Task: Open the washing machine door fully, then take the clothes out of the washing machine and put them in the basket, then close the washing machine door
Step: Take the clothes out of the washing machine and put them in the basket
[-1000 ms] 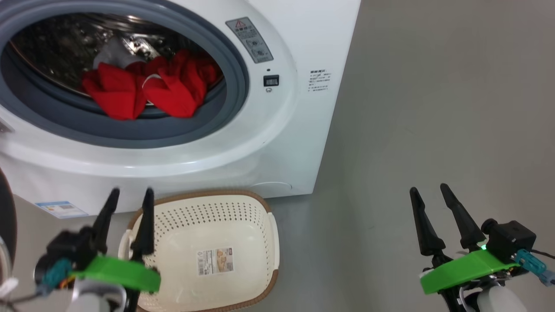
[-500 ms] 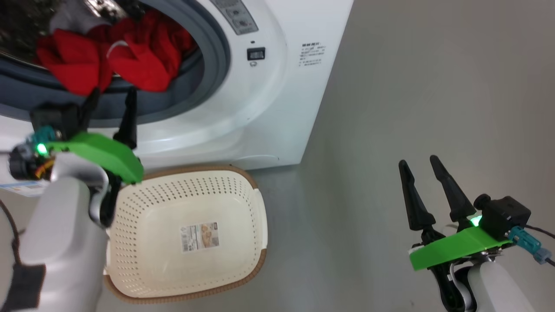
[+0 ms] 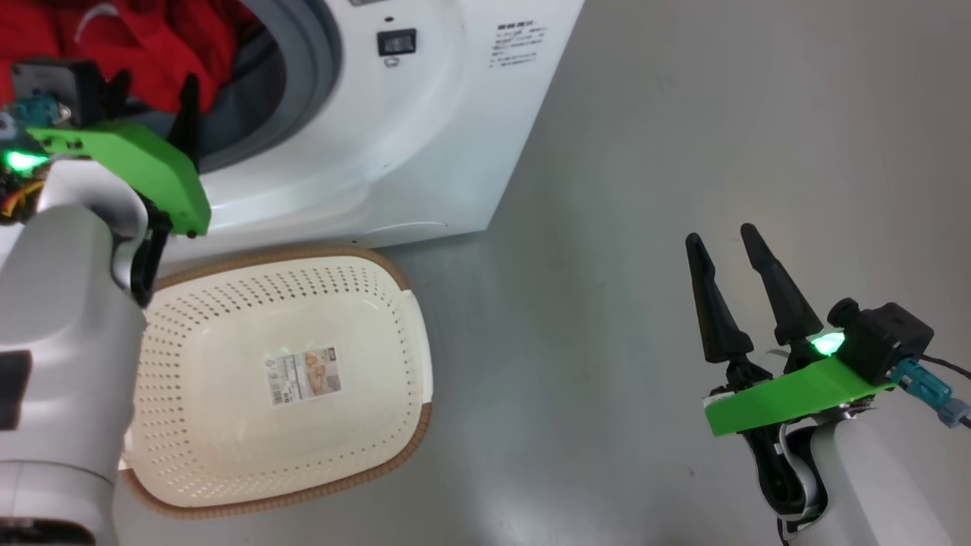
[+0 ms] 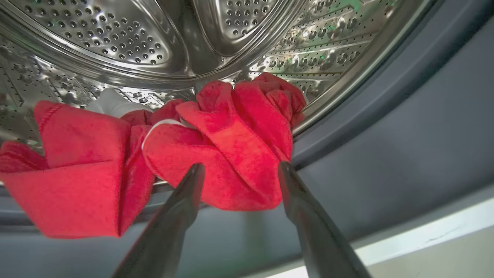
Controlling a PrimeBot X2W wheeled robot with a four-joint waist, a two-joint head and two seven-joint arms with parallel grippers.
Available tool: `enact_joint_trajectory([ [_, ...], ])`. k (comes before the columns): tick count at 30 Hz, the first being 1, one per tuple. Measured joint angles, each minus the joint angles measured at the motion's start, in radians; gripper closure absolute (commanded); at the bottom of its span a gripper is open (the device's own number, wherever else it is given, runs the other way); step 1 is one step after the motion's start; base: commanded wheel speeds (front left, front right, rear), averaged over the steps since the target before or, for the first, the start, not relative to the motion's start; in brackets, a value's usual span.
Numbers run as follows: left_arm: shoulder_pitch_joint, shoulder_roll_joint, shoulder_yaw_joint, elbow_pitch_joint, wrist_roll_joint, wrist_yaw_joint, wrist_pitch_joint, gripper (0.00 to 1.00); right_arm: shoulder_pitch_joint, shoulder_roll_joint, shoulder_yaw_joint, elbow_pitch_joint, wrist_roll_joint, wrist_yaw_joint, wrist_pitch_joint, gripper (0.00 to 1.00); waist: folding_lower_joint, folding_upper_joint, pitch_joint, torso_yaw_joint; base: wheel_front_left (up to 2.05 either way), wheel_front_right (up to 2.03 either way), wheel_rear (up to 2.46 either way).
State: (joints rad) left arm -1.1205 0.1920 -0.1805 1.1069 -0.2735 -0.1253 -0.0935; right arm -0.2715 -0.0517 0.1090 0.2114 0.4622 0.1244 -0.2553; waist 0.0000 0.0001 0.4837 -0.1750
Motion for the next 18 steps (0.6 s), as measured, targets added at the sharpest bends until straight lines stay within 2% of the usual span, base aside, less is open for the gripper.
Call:
enact_joint_trajectory([
  [10,-0.071,0.016,-0.069,0.088,-0.032,0.0,-0.014,0.0,-0.005,0.0,0.003,-0.01,0.02,0.0,0.0,0.0,0.0,-0.0001,0.05,-0.04,0.0,0.0,0.0],
  [18,-0.119,0.058,-0.083,0.151,-0.034,0.0,-0.034,0.0,-0.027,0.0,0.013,-0.013,0.037,0.0,0.0,0.0,0.0,0.0,0.069,-0.063,0.0,0.0,0.0],
])
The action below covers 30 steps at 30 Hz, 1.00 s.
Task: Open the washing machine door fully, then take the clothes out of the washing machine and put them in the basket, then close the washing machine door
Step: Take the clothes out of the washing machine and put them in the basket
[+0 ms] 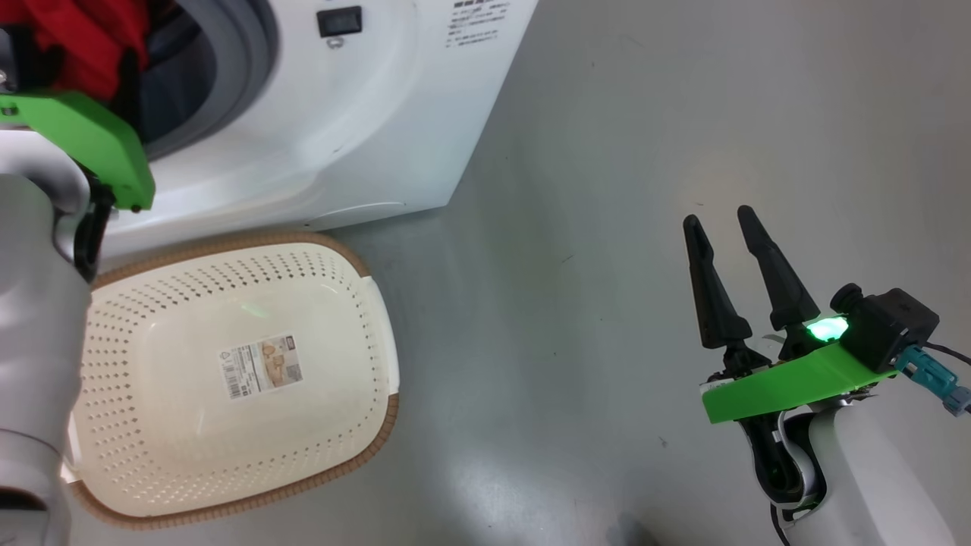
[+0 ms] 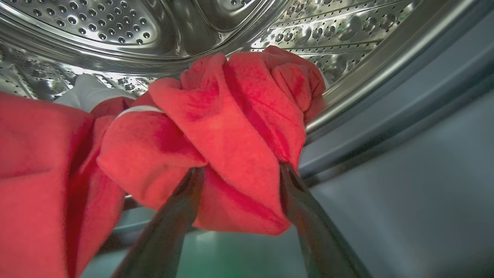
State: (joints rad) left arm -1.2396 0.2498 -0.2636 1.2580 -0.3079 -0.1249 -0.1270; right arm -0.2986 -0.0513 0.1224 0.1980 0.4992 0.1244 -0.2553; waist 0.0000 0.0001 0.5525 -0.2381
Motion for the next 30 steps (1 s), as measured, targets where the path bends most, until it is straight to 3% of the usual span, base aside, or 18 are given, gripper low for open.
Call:
enact_joint_trajectory([
  [2,-0.01,0.003,0.0,0.009,0.0,0.0,-0.009,0.0,0.0,0.0,0.001,0.0,0.002,0.0,0.0,0.0,0.0001,0.0,0.003,-0.005,0.0,0.0,0.0],
  [4,-0.015,0.006,-0.002,0.014,0.0,0.0,-0.014,0.62,0.0,0.0,0.003,0.0,0.002,0.0,0.0,0.0,0.0,0.0,0.004,-0.009,0.0,0.0,0.0],
  [5,-0.016,0.006,-0.005,0.017,0.0,0.0,-0.014,1.0,0.0,0.0,0.003,0.0,0.002,0.0,0.0,0.0,0.0,0.0,0.004,-0.01,0.0,0.0,0.0],
  [21,0.019,0.004,0.02,0.009,-0.079,0.0,-0.121,1.0,0.003,0.0,-0.01,0.004,0.002,0.0,0.0,0.0,0.0,0.0,-0.046,0.005,0.0,0.0,0.0],
  [30,0.281,0.004,0.141,-0.321,-0.114,0.0,-0.123,1.0,0.034,0.0,-0.02,0.018,-0.009,0.0,0.0,0.0,0.0,0.0,-0.119,0.031,0.0,0.0,0.0],
])
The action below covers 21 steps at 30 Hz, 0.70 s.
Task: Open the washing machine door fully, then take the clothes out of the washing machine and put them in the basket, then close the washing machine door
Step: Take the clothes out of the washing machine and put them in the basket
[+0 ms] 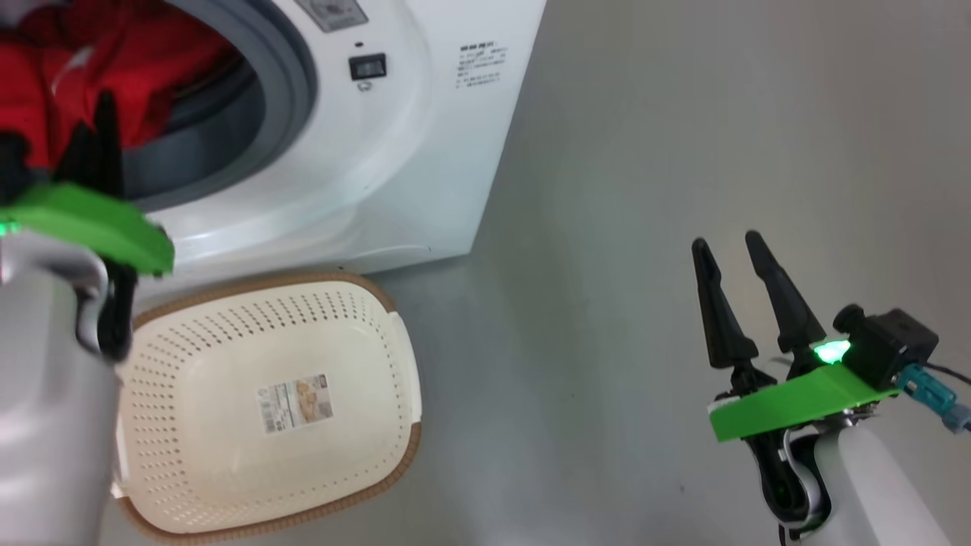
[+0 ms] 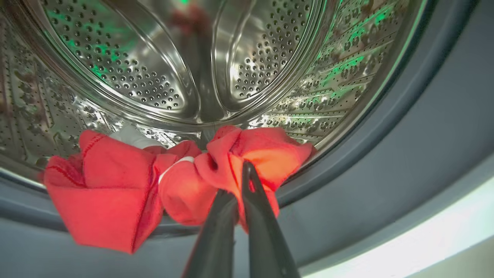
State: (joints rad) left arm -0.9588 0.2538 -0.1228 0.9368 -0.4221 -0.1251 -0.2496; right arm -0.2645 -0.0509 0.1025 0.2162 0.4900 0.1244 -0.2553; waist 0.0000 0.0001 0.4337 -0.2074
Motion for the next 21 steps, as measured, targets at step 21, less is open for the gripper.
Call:
enact_joint_trajectory([
  [21,0.497,-0.16,0.261,-0.671,0.123,0.0,-0.004,1.0,0.123,0.001,-0.056,0.013,-0.033,0.0,0.0,0.0,0.0,0.0,-0.169,0.083,0.0,0.0,0.0],
])
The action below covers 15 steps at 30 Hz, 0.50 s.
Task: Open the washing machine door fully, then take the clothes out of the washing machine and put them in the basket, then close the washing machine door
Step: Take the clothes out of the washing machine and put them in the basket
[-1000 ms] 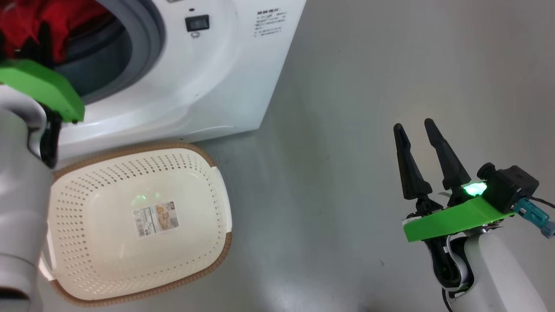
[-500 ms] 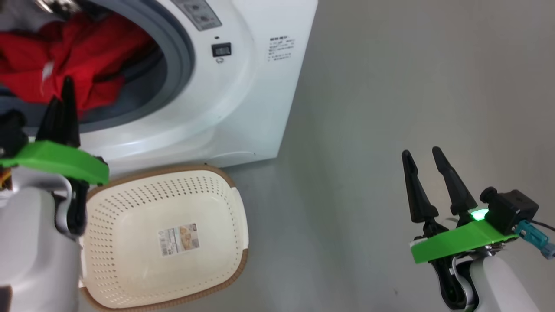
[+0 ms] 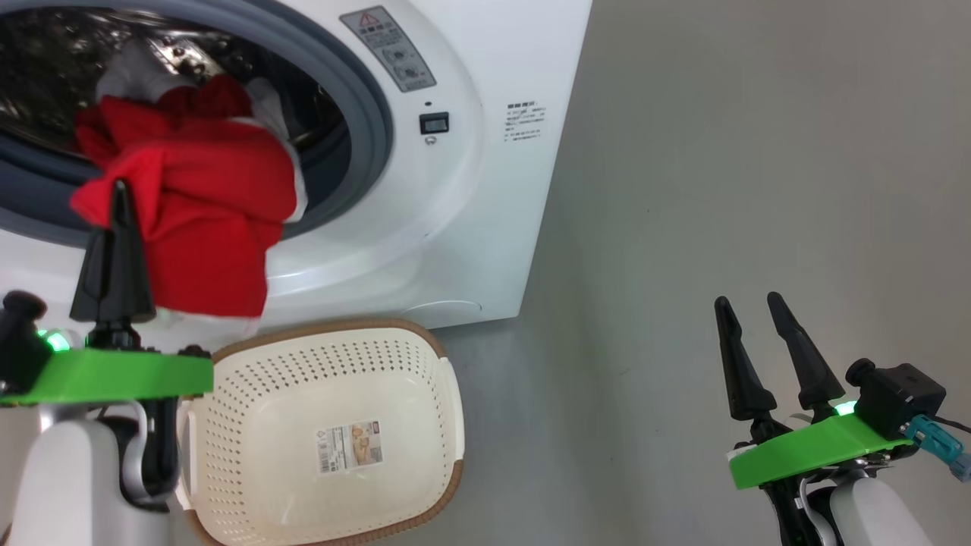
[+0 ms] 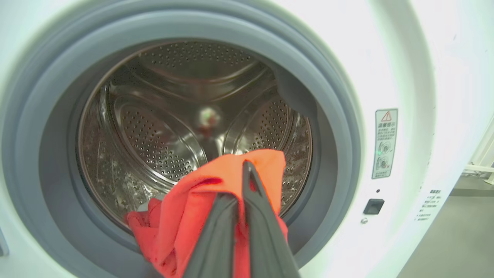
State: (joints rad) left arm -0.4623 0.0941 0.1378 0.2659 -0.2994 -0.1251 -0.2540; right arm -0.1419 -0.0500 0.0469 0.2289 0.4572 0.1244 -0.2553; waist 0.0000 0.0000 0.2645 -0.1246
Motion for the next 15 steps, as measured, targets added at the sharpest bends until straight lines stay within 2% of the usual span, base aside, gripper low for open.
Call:
enact_joint_trajectory([
  [8,0.076,-0.021,0.004,-0.163,0.028,0.0,0.0,1.0,0.001,0.0,-0.002,0.001,-0.002,0.0,0.0,0.0,0.0,0.0,-0.01,0.017,0.0,0.0,0.0],
  [15,0.108,-0.033,-0.006,-0.202,0.044,0.0,-0.002,1.0,0.001,0.0,-0.001,0.002,-0.015,0.0,0.0,0.0,0.0,0.0,0.0,0.021,0.0,0.0,0.0],
])
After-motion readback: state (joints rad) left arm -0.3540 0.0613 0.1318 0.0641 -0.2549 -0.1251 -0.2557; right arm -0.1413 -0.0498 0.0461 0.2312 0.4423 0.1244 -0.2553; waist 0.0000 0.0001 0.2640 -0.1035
